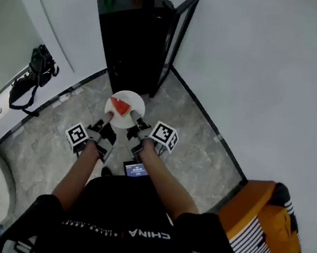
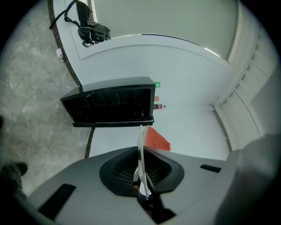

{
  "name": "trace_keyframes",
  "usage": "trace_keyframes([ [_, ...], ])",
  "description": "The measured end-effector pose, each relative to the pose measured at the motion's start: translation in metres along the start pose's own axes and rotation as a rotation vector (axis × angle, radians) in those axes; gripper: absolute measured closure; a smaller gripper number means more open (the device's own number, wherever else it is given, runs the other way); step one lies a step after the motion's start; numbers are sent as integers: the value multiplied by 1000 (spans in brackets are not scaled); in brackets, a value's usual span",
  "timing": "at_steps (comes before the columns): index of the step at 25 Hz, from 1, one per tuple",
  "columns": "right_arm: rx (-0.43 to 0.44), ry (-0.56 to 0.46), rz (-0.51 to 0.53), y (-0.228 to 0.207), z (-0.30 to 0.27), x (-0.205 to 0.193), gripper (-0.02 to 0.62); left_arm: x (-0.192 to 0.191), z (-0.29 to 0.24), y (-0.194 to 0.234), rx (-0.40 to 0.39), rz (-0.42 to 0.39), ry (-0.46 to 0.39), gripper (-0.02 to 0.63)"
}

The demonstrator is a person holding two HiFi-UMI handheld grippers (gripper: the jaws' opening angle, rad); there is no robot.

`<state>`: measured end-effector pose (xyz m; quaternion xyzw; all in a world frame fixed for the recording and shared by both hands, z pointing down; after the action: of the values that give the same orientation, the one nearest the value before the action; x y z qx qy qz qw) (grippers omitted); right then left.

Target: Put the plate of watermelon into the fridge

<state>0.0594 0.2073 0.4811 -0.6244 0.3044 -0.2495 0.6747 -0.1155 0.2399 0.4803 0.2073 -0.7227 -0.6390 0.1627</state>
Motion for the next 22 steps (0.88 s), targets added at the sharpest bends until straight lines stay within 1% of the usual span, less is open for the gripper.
trace_keyframes([
  [4, 1, 2, 25, 1, -1, -1, 566, 1, 1, 2, 6, 0, -5, 571],
  [10, -3, 0, 15, -3, 1, -2, 566, 0, 2, 5, 6, 1, -5, 571],
  [18, -4, -11, -6, -8, 3, -1, 566, 0, -1, 8, 22, 1, 14, 571],
  [22, -5, -10, 3, -8, 2, 1, 566, -1, -2, 7, 21, 3, 13, 571],
])
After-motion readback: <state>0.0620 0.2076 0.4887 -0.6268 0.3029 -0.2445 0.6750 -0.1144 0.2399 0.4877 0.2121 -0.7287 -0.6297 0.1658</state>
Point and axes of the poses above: the fingertips, and each gripper's own axes: z backward along the fingers, y to its left, x out of its top, the point moved 7 cm from there along z, backward along the fingers, and after that the axes turned 8 degrees about x, right-handed, at the moved point
